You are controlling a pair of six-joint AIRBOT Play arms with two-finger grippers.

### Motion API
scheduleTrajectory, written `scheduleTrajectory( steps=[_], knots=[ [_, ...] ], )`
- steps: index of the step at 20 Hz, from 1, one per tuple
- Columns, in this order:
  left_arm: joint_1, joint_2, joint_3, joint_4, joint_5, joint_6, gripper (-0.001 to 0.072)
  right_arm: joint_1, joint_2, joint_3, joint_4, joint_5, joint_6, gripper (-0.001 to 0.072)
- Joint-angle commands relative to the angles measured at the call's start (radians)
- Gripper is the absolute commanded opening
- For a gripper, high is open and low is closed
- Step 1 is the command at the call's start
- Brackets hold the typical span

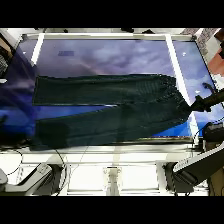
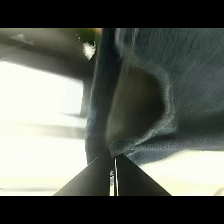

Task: Fold the clothes and pants, and hang the long-sleeved shirts on hangers.

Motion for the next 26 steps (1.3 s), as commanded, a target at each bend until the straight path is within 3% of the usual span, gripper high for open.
scheduleTrajectory(
  steps=[1, 4, 10, 12, 14, 18, 21, 22, 26],
  knots=[
    [0.038, 0.127, 0.121, -0.18, 0.226, 0.001, 0.0025, -0.036, 0.015, 0.074, 0.193, 0.011, 0.0, 0.0016],
    [0.044, 0.192, 0.145, -0.285, 0.354, 0.001, 0.0024, -0.05, 0.029, 0.116, 0.273, 0.016, 0.0, 0.0016],
    [0.049, 0.195, 0.145, -0.324, 0.367, -0.003, 0.0025, -0.056, 0.039, 0.127, 0.349, 0.055, -0.009, 0.0017],
    [0.068, 0.197, 0.145, -0.412, 0.379, 0.006, 0.0025, -0.071, 0.064, 0.13, 0.448, 0.063, -0.018, 0.0016],
    [0.09, 0.206, 0.145, -0.507, 0.38, 0.067, 0.0025, -0.104, 0.112, 0.13, 0.49, 0.057, -0.027, 0.0016],
    [0.119, 0.25, 0.145, -0.549, 0.411, 0.092, 0.0026, -0.197, 0.24, 0.13, 0.489, 0.031, 0.016, 0.0015],
    [0.116, 0.325, 0.145, -0.549, 0.417, 0.245, 0.0027, -0.253, 0.344, 0.129, 0.488, -0.006, 0.047, 0.0014],
    [0.117, 0.348, 0.145, -0.549, 0.438, 0.254, 0.0026, -0.264, 0.372, 0.13, 0.485, -0.015, 0.056, 0.0014],
    [0.116, 0.382, 0.145, -0.513, 0.456, 0.16, 0.0026, -0.275, 0.423, 0.126, 0.348, -0.013, 0.162, 0.0014]
  ],
)
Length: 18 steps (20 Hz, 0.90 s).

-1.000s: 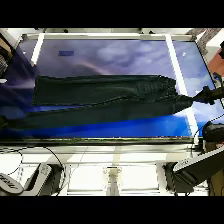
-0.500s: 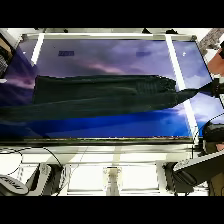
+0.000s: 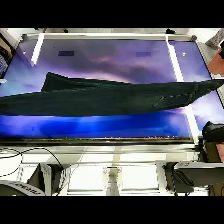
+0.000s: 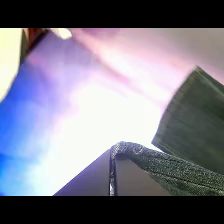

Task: Fold the clothes and pants, and hang the long-sleeved shirts on hangers.

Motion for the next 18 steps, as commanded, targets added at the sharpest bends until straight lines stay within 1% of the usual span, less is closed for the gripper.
scheduleTrajectory(
  steps=[1, 3, 5, 7, 8, 9, 11, 12, 13, 14, 15, 17, 18],
  knots=[
    [0.001, 0.034, 0.0, 0.055, 0.022, -0.067, 0.0026, -0.017, 0.051, -0.011, -0.151, -0.01, 0.111, 0.0014],
    [-0.014, 0.035, 0.0, 0.145, 0.024, -0.155, 0.0025, -0.017, 0.051, -0.043, -0.234, -0.001, 0.158, 0.0014],
    [-0.072, 0.028, 0.0, 0.288, 0.023, -0.242, 0.0025, -0.016, 0.051, -0.118, -0.283, -0.009, 0.159, 0.0014],
    [-0.146, 0.014, 0.0, 0.407, 0.019, -0.266, 0.0025, -0.016, 0.049, -0.226, -0.323, -0.03, 0.154, 0.0013],
    [-0.182, 0.005, 0.0, 0.432, 0.016, -0.266, 0.0025, -0.016, 0.044, -0.276, -0.342, -0.043, 0.142, 0.0014],
    [-0.212, -0.007, 0.0, 0.431, 0.016, -0.271, 0.0025, -0.016, 0.042, -0.317, -0.36, -0.058, 0.127, 0.0014],
    [-0.271, -0.053, 0.001, 0.432, 0.014, -0.346, 0.0025, -0.016, 0.042, -0.368, -0.414, -0.073, 0.097, 0.0014],
    [-0.299, -0.085, 0.001, 0.432, -0.006, -0.37, 0.0025, -0.016, 0.042, -0.378, -0.455, -0.069, 0.092, 0.0014],
    [-0.335, -0.123, 0.002, 0.435, -0.036, -0.376, 0.0024, -0.016, 0.042, -0.38, -0.489, -0.068, 0.082, 0.0014],
    [-0.368, -0.159, 0.002, 0.441, -0.047, -0.393, 0.0024, -0.016, 0.042, -0.38, -0.5, -0.066, 0.06, 0.0014],
    [-0.4, -0.197, 0.005, 0.447, -0.037, -0.438, 0.0024, -0.016, 0.042, -0.38, -0.5, -0.069, 0.042, 0.0014],
    [-0.454, -0.285, 0.052, 0.45, 0.004, -0.535, 0.0024, -0.016, 0.039, -0.38, -0.489, -0.11, 0.043, 0.0014],
    [-0.483, -0.338, 0.103, 0.451, 0.003, -0.56, 0.0024, -0.016, 0.038, -0.38, -0.475, -0.152, 0.05, 0.0014]
  ],
)
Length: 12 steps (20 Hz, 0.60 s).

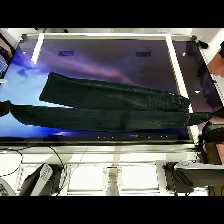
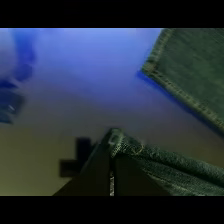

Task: Fold the clothes and pants, and hang the long-sleeved shirts on hangers.

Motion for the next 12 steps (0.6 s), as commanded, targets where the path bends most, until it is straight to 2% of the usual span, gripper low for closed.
scheduleTrajectory(
  steps=[1, 4, 7, 12],
  knots=[
    [-0.119, -0.174, 0.134, 0.012, -0.017, -0.12, 0.0024, 0.003, -0.003, -0.01, 0.021, -0.113, 0.018, 0.0014],
    [-0.232, -0.346, 0.373, 0.027, -0.034, -0.229, 0.0024, 0.026, -0.003, -0.008, 0.081, -0.277, 0.091, 0.0014],
    [-0.305, -0.494, 0.594, 0.137, -0.034, -0.386, 0.0024, 0.039, -0.013, -0.007, 0.106, -0.392, 0.148, 0.0014],
    [-0.355, -0.659, 0.762, 0.154, -0.028, -0.461, 0.0024, 0.125, -0.076, -0.007, 0.152, -0.512, 0.19, 0.0015]
  ],
)
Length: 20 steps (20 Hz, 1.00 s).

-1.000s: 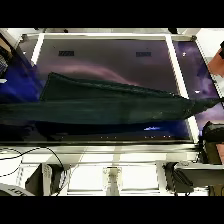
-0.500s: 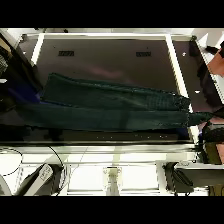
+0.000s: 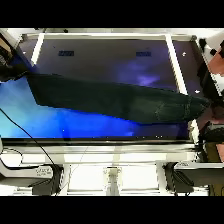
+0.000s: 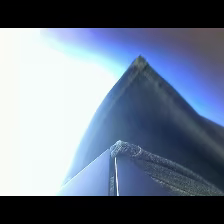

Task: Fold the clothes and pants, and hang the long-sleeved shirts on hangers.

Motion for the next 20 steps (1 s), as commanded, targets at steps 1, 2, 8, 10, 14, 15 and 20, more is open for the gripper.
scheduleTrajectory(
  steps=[1, 2, 8, 10, 14, 15, 20],
  knots=[
    [-0.038, -0.111, 0.11, 0.026, 0.019, -0.074, 0.0024, 0.064, -0.039, 0.0, 0.039, -0.151, 0.062, 0.0014],
    [-0.039, -0.12, 0.113, 0.024, 0.042, -0.074, 0.0024, 0.081, -0.048, 0.0, 0.04, -0.189, 0.084, 0.0014],
    [-0.046, -0.162, 0.113, -0.014, 0.192, -0.11, 0.0025, 0.127, -0.115, 0.0, 0.04, -0.282, 0.146, 0.0015],
    [-0.061, -0.177, 0.113, -0.028, 0.243, -0.11, 0.0025, 0.14, -0.136, 0.0, 0.048, -0.304, 0.161, 0.0015],
    [-0.064, -0.217, 0.113, -0.028, 0.198, -0.11, 0.0026, 0.158, -0.151, 0.0, 0.053, -0.347, 0.16, 0.0016],
    [-0.064, -0.227, 0.113, -0.028, 0.186, -0.11, 0.0026, 0.163, -0.151, 0.0, 0.054, -0.357, 0.158, 0.0016],
    [-0.063, -0.241, 0.113, -0.028, 0.184, -0.11, 0.0056, 0.164, -0.151, 0.0, 0.055, -0.396, 0.15, 0.009]
  ],
)
